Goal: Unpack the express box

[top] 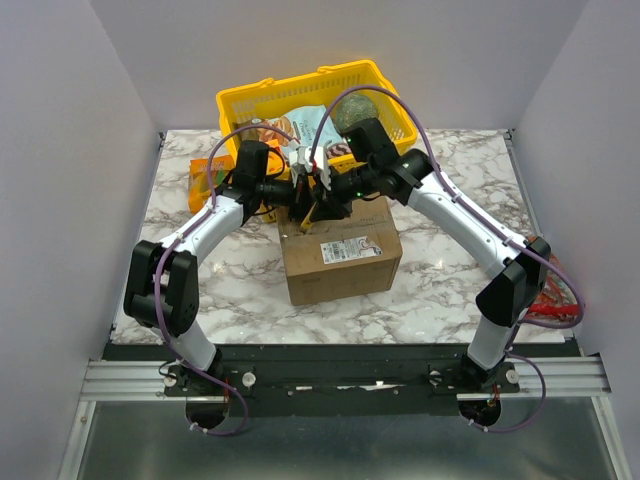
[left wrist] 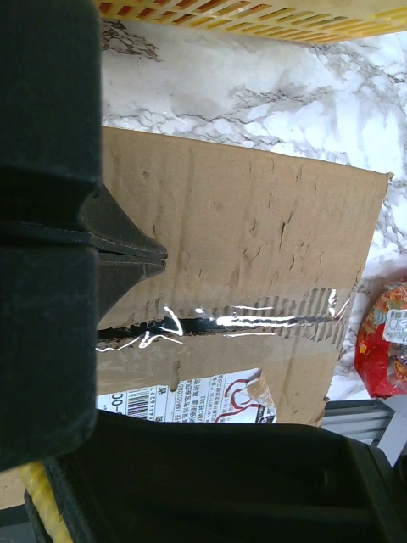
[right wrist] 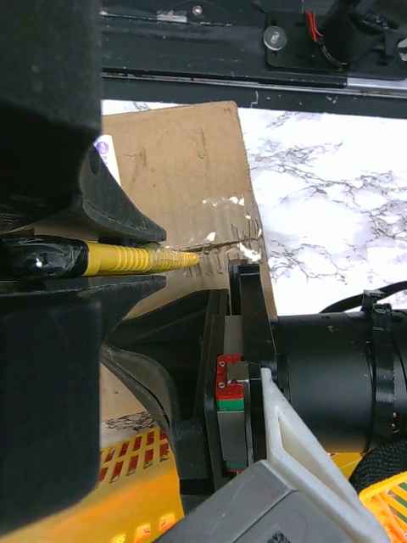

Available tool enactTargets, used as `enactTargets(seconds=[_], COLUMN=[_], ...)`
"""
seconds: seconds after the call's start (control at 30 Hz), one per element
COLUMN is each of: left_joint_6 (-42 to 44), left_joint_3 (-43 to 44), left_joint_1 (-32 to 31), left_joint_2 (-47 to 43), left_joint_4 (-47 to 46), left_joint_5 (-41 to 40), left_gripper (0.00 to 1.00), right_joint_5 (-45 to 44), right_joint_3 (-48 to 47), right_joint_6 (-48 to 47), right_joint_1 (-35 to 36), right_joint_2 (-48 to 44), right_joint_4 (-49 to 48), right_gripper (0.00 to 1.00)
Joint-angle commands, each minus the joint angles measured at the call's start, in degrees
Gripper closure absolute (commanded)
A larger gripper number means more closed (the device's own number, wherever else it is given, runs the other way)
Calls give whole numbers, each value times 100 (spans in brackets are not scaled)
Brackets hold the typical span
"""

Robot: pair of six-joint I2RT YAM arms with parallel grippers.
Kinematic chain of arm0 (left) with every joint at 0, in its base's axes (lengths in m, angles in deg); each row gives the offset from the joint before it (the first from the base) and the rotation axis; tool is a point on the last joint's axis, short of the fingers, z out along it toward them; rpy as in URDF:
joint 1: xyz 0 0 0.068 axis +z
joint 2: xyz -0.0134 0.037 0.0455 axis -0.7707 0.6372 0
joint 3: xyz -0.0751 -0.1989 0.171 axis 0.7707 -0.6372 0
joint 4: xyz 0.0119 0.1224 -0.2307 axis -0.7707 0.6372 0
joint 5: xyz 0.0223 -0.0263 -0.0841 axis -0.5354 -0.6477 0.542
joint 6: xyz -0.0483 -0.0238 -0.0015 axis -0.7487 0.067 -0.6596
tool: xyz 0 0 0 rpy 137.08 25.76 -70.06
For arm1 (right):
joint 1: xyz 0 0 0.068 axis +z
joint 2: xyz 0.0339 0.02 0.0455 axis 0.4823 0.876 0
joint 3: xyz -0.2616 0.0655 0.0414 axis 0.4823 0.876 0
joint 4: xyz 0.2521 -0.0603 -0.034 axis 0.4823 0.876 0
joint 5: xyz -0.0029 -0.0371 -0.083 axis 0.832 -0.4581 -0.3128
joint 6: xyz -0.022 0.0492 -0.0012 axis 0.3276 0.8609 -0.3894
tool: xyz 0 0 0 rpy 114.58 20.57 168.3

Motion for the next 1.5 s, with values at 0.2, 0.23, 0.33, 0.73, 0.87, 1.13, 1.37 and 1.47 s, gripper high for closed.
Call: enactTargets(seconds=[0.2,0.23,0.33,0.73,0.87,1.13,1.37,1.47], left_joint_6=[369,413,492,650,659,668,686,694], left_joint_3=[-63,-54,-37,34,51,86,121,139], left_joint_1=[-37,-37,-37,-37,-37,-37,-37,-37], left_joint_2=[260,251,260,304,322,365,383,401], left_joint_4=[657,683,754,885,886,886,921,921], left_joint_5=[-178,-178,-187,-222,-222,-222,-222,-222], left_gripper=[100,100,100,100,100,100,100,100], right_joint_5=[-116,-116,-99,-72,-81,-37,7,16], right_joint_3=[274,266,292,363,337,406,477,503], right_joint_6=[-221,-221,-238,-318,-353,-379,-484,-502], right_joint_1=[-195,-247,-326,-485,-538,-661,-766,-828], right_joint_2=[-309,-344,-397,-450,-459,-582,-678,-696], right_joint_4=[322,331,357,516,603,718,876,946], right_gripper=[100,100,100,100,100,100,100,100])
